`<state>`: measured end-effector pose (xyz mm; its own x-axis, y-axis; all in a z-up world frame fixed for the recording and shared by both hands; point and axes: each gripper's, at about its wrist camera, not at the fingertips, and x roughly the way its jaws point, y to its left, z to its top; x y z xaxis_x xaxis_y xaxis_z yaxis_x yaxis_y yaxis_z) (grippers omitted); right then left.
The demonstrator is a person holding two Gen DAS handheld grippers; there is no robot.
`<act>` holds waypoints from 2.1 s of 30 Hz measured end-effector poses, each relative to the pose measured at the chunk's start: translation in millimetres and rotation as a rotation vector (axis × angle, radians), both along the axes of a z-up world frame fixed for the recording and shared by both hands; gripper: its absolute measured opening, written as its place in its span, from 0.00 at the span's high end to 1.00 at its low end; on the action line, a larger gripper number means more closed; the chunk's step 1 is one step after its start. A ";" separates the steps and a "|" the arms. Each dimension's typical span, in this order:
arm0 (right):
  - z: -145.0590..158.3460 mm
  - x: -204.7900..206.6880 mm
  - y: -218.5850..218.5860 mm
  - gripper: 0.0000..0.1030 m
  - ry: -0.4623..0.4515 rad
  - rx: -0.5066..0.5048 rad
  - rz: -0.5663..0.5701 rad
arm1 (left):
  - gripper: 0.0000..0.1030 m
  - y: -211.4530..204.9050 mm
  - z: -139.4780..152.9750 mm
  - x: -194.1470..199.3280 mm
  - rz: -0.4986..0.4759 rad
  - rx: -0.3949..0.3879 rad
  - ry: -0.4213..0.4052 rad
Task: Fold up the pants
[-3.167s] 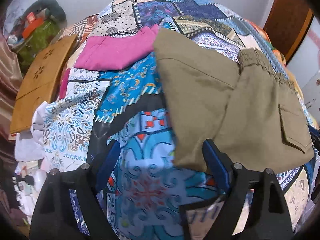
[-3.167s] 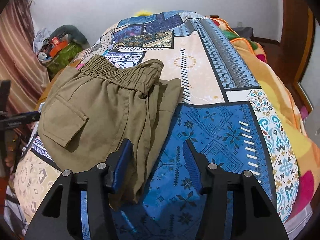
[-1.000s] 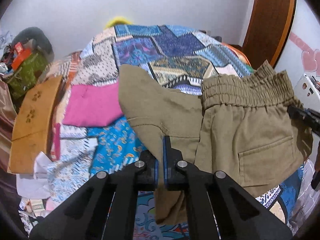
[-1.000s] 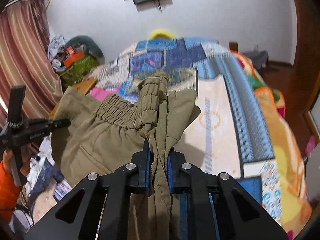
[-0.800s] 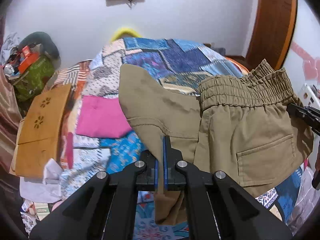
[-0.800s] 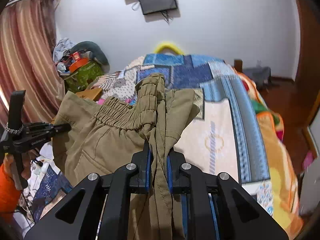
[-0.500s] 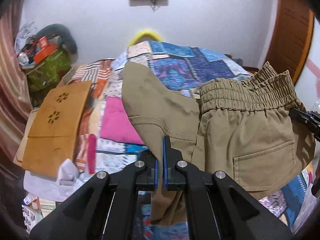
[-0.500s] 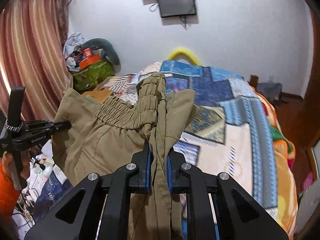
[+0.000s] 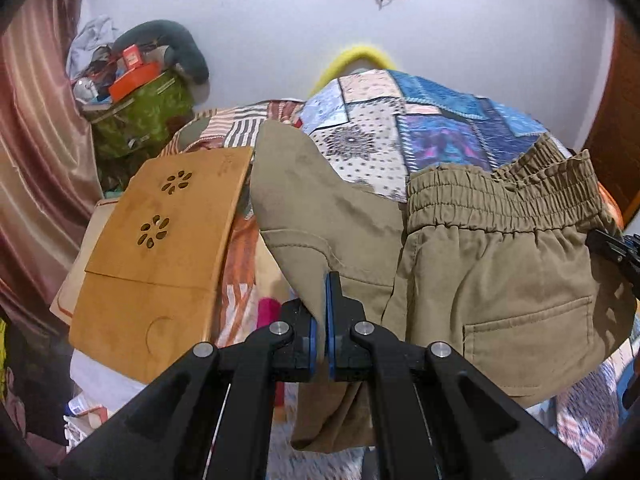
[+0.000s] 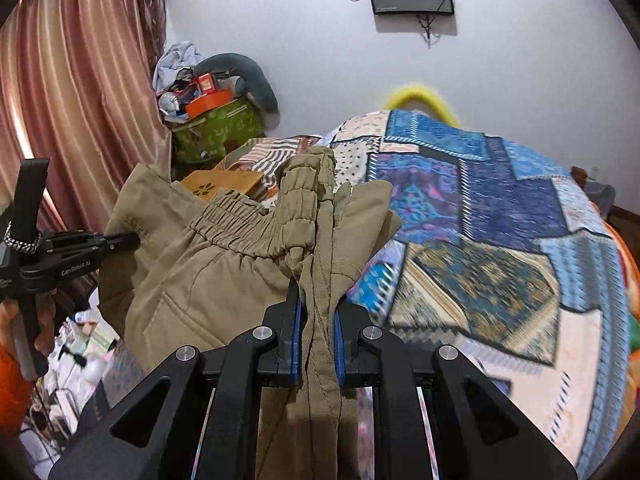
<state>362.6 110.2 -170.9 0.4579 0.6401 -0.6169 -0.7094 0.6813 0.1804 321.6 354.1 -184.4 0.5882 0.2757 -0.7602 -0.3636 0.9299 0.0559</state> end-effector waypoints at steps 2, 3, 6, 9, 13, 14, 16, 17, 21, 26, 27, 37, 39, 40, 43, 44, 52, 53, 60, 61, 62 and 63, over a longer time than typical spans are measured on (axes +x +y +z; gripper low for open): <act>-3.6 8.2 11.5 0.89 -0.002 -0.004 -0.002 | 0.96 9.9 -12.2 18.3 0.010 -0.008 0.017; -8.3 15.7 18.2 0.89 0.001 -0.012 -0.004 | 0.96 14.0 -18.3 26.6 0.014 -0.016 0.027; -21.9 30.6 29.5 0.89 0.012 -0.045 -0.008 | 0.96 22.4 -40.8 51.1 0.019 -0.046 0.053; -36.5 41.3 33.2 0.89 0.011 -0.074 -0.017 | 0.96 29.9 -68.7 71.0 0.036 -0.077 0.095; -63.6 56.4 34.1 0.88 0.068 -0.131 -0.020 | 0.89 37.1 -107.4 87.6 0.066 -0.063 0.198; -68.8 57.5 33.4 0.88 0.071 -0.149 -0.022 | 0.85 38.4 -113.2 88.0 0.076 -0.047 0.214; -74.6 56.5 29.6 0.83 0.055 -0.182 -0.027 | 0.83 38.8 -119.5 84.6 0.086 -0.033 0.230; -75.2 56.3 26.6 0.82 0.053 -0.184 -0.021 | 0.82 39.5 -119.9 81.4 0.087 -0.035 0.233; -73.0 51.6 11.5 0.72 0.066 -0.186 -0.031 | 0.76 43.2 -113.2 64.4 0.102 -0.027 0.246; -56.8 41.8 -12.5 0.64 0.102 -0.162 -0.070 | 0.76 38.5 -84.0 32.9 0.103 -0.023 0.250; -49.0 36.8 -17.9 0.64 0.104 -0.156 -0.069 | 0.76 35.2 -74.5 26.7 0.099 -0.024 0.237; 55.0 -32.8 -55.5 0.56 -0.048 -0.031 -0.029 | 0.57 -34.9 59.9 -62.7 0.051 0.076 -0.019; 75.5 -53.7 -65.0 0.54 -0.094 0.011 -0.026 | 0.57 -54.0 85.0 -85.3 0.035 0.084 -0.076; 82.8 -62.2 -67.5 0.54 -0.109 0.023 -0.025 | 0.57 -62.2 95.2 -95.7 0.028 0.082 -0.103; 105.2 -93.1 -78.5 0.54 -0.150 0.066 -0.015 | 0.56 -91.6 126.3 -130.7 0.004 0.095 -0.195; 112.5 -104.9 -83.3 0.54 -0.167 0.085 -0.012 | 0.55 -101.0 134.5 -140.8 -0.003 0.103 -0.220; 147.5 -180.2 -112.9 0.54 -0.292 0.200 -0.004 | 0.46 -170.5 183.1 -236.5 -0.070 0.127 -0.458; 149.9 -188.0 -116.1 0.54 -0.307 0.212 -0.003 | 0.46 -177.6 186.6 -246.5 -0.060 0.136 -0.485; 161.6 -237.1 -131.5 0.49 -0.406 0.286 -0.021 | 0.42 -212.7 194.3 -291.5 -0.056 0.184 -0.597; 161.1 -242.7 -132.8 0.41 -0.420 0.288 -0.029 | 0.38 -216.0 193.9 -296.0 -0.060 0.178 -0.610; 159.7 -247.1 -133.1 0.35 -0.437 0.288 -0.041 | 0.33 -217.8 193.3 -298.9 -0.061 0.173 -0.618; 158.6 -251.0 -132.4 0.33 -0.452 0.287 -0.051 | 0.30 -219.5 192.1 -301.5 -0.064 0.172 -0.623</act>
